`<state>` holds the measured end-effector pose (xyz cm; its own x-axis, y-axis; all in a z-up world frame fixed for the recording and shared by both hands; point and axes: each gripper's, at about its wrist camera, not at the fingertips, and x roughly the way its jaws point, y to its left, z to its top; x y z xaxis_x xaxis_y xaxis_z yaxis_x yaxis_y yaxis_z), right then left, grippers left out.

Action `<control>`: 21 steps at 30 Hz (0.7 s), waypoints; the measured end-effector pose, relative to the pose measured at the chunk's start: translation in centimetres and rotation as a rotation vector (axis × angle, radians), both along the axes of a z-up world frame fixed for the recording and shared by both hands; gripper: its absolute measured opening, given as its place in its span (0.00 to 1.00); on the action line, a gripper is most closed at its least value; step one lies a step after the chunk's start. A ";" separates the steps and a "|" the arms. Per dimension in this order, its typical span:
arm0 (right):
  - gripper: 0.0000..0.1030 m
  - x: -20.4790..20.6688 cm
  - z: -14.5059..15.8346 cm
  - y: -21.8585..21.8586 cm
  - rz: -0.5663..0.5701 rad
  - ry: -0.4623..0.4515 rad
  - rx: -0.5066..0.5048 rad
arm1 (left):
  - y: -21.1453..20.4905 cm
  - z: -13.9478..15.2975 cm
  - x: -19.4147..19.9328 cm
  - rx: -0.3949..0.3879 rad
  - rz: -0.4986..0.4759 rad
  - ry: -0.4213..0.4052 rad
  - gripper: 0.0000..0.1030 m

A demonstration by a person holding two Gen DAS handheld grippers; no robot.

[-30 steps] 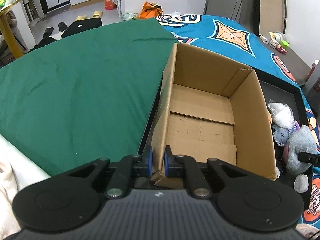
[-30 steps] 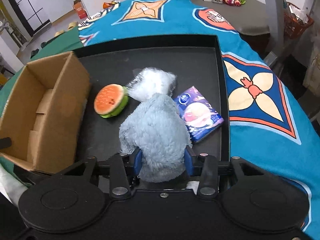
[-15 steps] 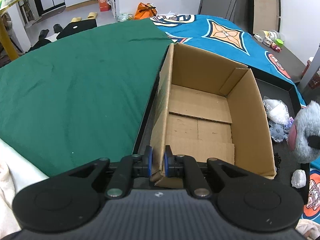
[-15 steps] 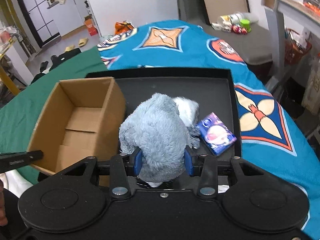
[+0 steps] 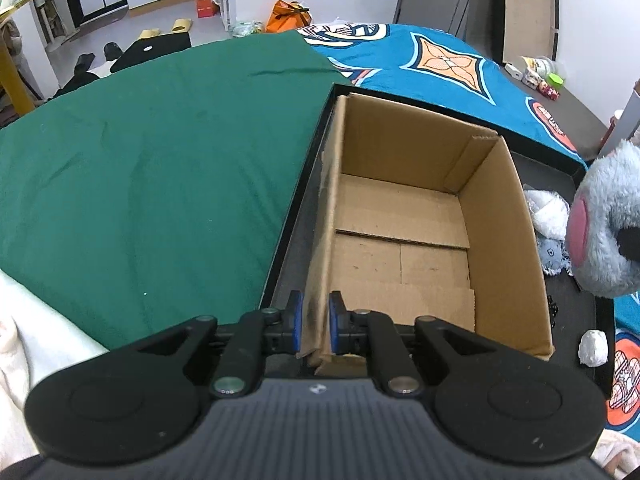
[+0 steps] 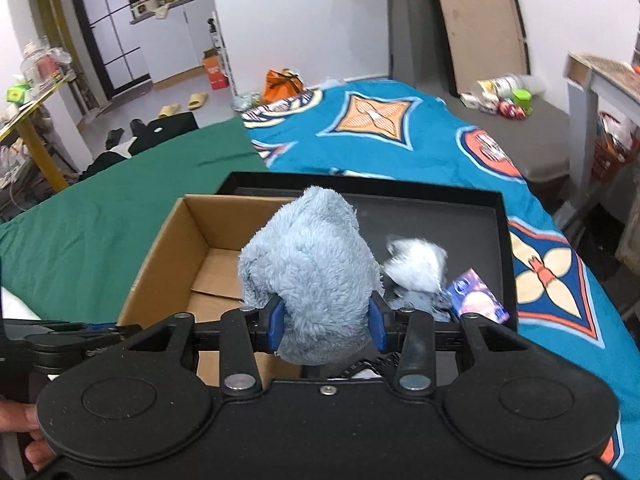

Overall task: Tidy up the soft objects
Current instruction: 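Lift the grey plush with the right tool and carry it over the cardboard box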

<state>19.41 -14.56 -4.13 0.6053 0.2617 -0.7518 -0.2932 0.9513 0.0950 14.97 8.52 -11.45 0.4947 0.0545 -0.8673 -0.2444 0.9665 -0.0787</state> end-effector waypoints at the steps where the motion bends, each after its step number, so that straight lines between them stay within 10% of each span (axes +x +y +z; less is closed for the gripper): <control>1: 0.39 -0.1 0.2 0.2 0.007 -0.007 0.003 | 0.1 0.0 -0.1 -0.004 0.002 -0.002 0.12; 21: 0.39 1.0 0.1 5.5 0.139 -0.009 0.033 | 1.0 -0.3 0.1 -0.067 0.041 -0.061 0.10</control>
